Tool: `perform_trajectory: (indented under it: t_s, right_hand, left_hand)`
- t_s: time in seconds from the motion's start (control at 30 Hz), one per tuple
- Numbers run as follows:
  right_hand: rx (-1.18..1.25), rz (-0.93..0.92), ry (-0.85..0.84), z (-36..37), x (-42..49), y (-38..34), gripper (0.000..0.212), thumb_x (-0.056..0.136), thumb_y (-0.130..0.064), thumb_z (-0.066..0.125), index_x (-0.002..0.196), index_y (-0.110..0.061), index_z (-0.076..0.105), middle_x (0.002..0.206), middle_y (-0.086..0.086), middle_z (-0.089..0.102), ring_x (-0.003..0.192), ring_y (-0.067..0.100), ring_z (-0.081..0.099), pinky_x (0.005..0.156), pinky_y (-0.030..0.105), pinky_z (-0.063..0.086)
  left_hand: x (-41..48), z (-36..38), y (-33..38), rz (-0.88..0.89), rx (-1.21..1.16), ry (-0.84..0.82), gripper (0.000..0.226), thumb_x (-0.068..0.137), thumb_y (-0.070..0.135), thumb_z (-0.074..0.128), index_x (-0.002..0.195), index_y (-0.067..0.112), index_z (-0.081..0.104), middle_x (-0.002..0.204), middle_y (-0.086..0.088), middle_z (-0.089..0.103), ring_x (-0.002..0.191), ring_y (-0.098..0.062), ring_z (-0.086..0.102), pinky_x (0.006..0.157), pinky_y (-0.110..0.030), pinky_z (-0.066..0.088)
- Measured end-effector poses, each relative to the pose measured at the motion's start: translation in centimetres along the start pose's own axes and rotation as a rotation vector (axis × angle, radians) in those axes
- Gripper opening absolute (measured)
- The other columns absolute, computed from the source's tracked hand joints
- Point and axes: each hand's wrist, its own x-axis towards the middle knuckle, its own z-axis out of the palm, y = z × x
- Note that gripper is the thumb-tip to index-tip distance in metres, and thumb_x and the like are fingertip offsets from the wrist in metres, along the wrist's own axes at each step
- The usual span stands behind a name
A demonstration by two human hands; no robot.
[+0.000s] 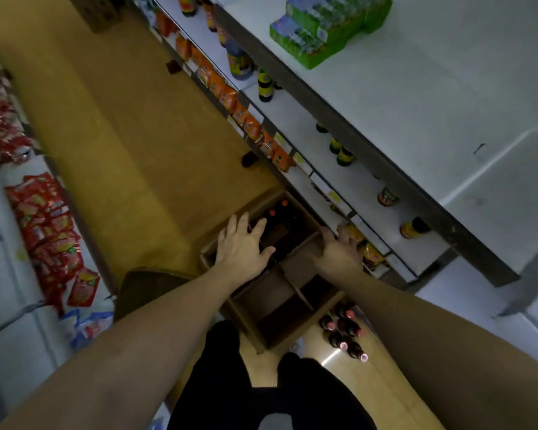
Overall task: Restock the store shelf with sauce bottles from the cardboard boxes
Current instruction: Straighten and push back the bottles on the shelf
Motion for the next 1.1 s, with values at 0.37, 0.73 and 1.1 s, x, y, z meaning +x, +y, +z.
perform_trajectory:
  t_s: [0.37, 0.73, 1.1]
  right_hand:
    - [0.091, 0.128, -0.004, 7.0, 12.7, -4.9, 0.080, 0.099, -0.048, 0.059, 0.163, -0.025, 0.016, 0.169, 0.014, 0.006, 0.151, 0.043, 0.020, 0.119, 0.058, 0.029]
    - [0.345, 0.193, 0.128, 20.9, 32.1, 0.1, 0.086, 0.093, -0.047, 0.071, 0.160, -0.019, 0.025, 0.164, 0.014, 0.025, 0.148, 0.035, 0.031, 0.113, 0.044, 0.038]
    - [0.652, 0.263, 0.279, 26.6, 43.0, 4.4, 0.094, 0.074, -0.056, 0.082, 0.153, -0.028, 0.039, 0.154, 0.004, 0.045, 0.143, 0.027, 0.043, 0.117, 0.052, 0.039]
  left_hand:
    - [14.9, 6.3, -8.6, 0.066, -0.003, -0.136, 0.076, 0.099, 0.062, 0.049, 0.162, 0.028, 0.023, 0.167, -0.014, 0.023, 0.153, -0.038, 0.017, 0.120, -0.055, 0.029]
    - [35.0, 21.6, -13.5, 0.246, 0.066, -0.209, 0.075, 0.103, 0.056, 0.048, 0.164, 0.024, 0.019, 0.171, -0.013, 0.015, 0.157, -0.035, 0.011, 0.123, -0.054, 0.027]
    - [42.9, 28.1, -13.8, 0.358, 0.116, -0.190, 0.077, 0.096, 0.023, 0.067, 0.161, 0.020, 0.027, 0.144, -0.012, 0.054, 0.126, -0.030, 0.055, 0.099, -0.038, 0.047]
